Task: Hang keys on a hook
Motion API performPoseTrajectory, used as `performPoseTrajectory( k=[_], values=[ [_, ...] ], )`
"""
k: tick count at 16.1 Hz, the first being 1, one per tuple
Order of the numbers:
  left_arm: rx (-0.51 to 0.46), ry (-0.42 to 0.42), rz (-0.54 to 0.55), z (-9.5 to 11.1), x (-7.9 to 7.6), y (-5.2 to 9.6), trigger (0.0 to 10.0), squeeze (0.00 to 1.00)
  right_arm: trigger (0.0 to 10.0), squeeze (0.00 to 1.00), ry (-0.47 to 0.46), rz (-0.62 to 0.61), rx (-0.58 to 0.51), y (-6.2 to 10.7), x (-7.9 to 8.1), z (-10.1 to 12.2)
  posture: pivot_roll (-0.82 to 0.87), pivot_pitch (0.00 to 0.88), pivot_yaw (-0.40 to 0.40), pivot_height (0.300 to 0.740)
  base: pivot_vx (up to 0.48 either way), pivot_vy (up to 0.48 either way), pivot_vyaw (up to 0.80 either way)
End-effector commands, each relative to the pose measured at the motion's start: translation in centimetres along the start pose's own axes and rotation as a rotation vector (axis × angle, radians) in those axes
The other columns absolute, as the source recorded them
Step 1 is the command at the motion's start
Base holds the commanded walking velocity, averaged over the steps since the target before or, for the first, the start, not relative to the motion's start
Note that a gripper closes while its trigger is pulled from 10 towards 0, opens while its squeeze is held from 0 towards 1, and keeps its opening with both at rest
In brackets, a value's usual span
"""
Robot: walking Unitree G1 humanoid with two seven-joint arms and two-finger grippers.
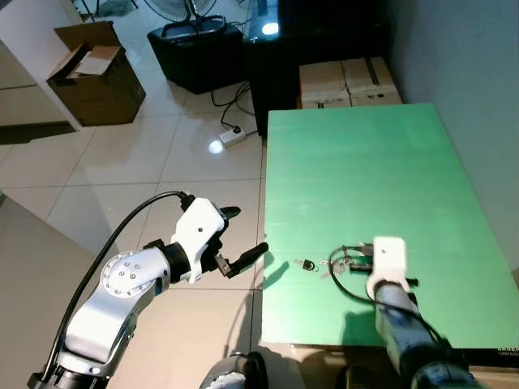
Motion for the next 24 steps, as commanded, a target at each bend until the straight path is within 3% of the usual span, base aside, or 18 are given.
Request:
performPoseTrajectory(
  k=[1, 5, 11, 12, 14, 16, 17, 18, 19, 21, 24],
  values=[
    [0.010, -0.005, -0.007, -0.3, -0.1, 0.0, 10.0, 0.00, 0.0, 0.00, 0.005, 0.001, -0.069, 0.2, 0.5, 1.1, 0.04, 0.094, 0.176, 0.740, 0.000, 0.000, 0.00],
    [-0.004, -0.005, -0.002, -0.2, -0.2, -0.3, 10.0, 0.00, 0.0, 0.00, 0.090, 0.003, -0.317, 2.0, 0.7, 4.2, 0.02, 0.077, 0.174, 0.740, 0.000, 0.000, 0.00],
    [-0.020, -0.014, 0.003, -0.1, -0.3, -0.9, 10.0, 0.00, 0.0, 0.00, 0.085, -0.001, -0.439, 3.3, 0.7, 6.1, -0.01, 0.056, 0.177, 0.740, 0.000, 0.000, 0.00],
    [-0.020, -0.033, 0.053, -0.2, 0.4, -1.1, 10.0, 0.00, 0.0, 0.00, 0.066, 0.010, -0.508, 3.9, 0.7, 7.6, -0.03, 0.043, 0.165, 0.740, 0.000, 0.000, 0.00],
    [-0.005, -0.041, 0.247, -0.6, 3.2, -1.2, 10.0, 0.00, 0.0, 0.00, -0.012, 0.086, -0.642, 5.5, 1.5, 11.7, -0.05, 0.027, 0.147, 0.740, 0.000, 0.000, 0.00],
    [-0.030, 0.000, 0.344, -0.5, 4.4, -0.9, 10.0, 0.00, 0.0, 0.00, -0.095, 0.210, -0.639, 6.3, 3.3, 13.8, -0.07, 0.014, 0.132, 0.740, 0.000, 0.000, 0.00],
    [-0.054, 0.070, 0.442, -0.9, 5.1, -0.3, 10.0, 0.00, 6.6, 0.00, -0.122, 0.304, -0.643, 7.1, 4.8, 16.1, -0.09, 0.004, 0.111, 0.740, 0.000, 0.000, 0.00],
    [-0.057, 0.105, 0.496, -1.4, 5.4, 0.0, 10.0, 0.00, 10.0, 0.00, -0.129, 0.374, -0.624, 7.4, 5.8, 17.2, -0.09, 0.000, 0.092, 0.740, 0.000, 0.000, 0.00],
    [-0.046, 0.108, 0.527, -1.7, 5.4, 0.1, 10.0, 0.00, 10.0, 0.00, -0.057, 0.426, -0.612, 7.5, 6.7, 17.7, -0.09, 0.000, 0.069, 0.740, 0.000, 0.000, 0.00],
    [-0.051, 0.100, 0.563, -1.6, 5.3, 0.3, 10.0, 0.00, 10.0, 0.00, -0.019, 0.531, -0.569, 7.9, 8.1, 18.0, -0.08, 0.000, 0.045, 0.740, 0.000, 0.000, 0.80],
    [-0.022, 0.055, 0.636, -1.7, 5.0, 1.6, 10.0, 0.00, 10.0, 0.00, -0.042, 0.688, -0.443, 8.3, 10.3, 17.2, -0.04, 0.000, -0.019, 0.740, 0.000, 0.000, 0.80]
  ],
)
Point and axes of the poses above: a point about 5 cm out from each wrist's last joint towards the gripper, its own y axis pointing back from the gripper into the wrist, its own z axis along the axis of the wrist's last joint, x = y × z, the point moved 6 cm from there along -y, pointing out of the wrist towards the gripper, and after that the axes turned 8 degrees about -y, right-handed, at the moved point
